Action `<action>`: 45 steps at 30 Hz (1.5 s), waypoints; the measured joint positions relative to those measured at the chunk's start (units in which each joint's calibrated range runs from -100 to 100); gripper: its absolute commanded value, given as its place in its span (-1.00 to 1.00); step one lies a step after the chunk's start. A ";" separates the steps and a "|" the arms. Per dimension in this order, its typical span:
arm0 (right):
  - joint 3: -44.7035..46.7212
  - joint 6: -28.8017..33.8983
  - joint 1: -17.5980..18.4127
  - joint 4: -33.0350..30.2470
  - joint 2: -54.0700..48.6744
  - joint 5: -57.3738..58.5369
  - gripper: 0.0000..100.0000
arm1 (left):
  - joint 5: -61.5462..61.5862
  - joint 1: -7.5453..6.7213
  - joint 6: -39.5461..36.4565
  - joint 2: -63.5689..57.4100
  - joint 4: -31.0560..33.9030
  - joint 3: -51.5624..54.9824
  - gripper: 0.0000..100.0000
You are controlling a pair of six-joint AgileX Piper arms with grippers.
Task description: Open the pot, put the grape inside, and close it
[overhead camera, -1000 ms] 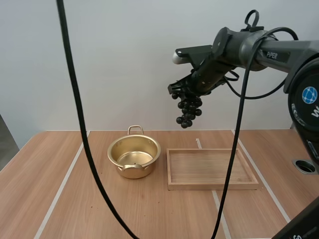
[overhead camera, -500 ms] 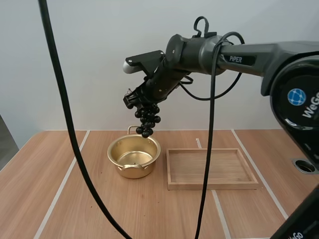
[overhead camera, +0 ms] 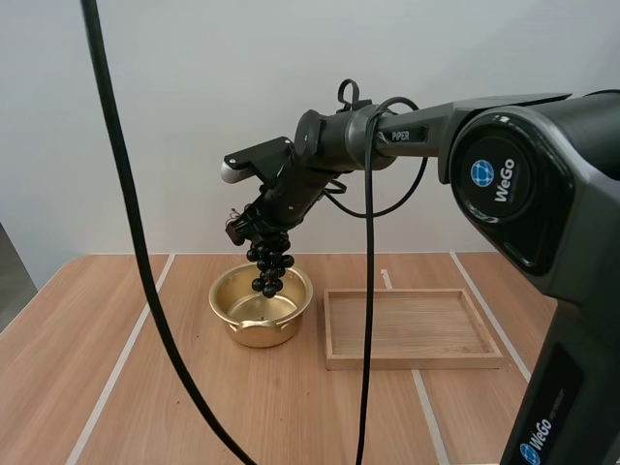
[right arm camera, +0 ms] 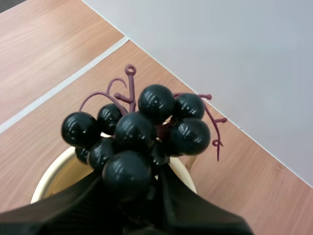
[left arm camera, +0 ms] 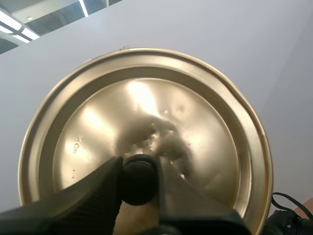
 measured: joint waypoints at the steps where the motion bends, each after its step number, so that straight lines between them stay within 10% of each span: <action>1: 0.00 -0.60 0.00 0.54 0.26 -0.26 -1.00 | 0.00 0.00 0.00 0.00 0.00 0.00 -1.00; 45: 2.85 -3.34 0.06 2.58 6.59 5.68 -1.00 | 0.05 0.00 -0.09 0.00 2.31 0.00 -1.00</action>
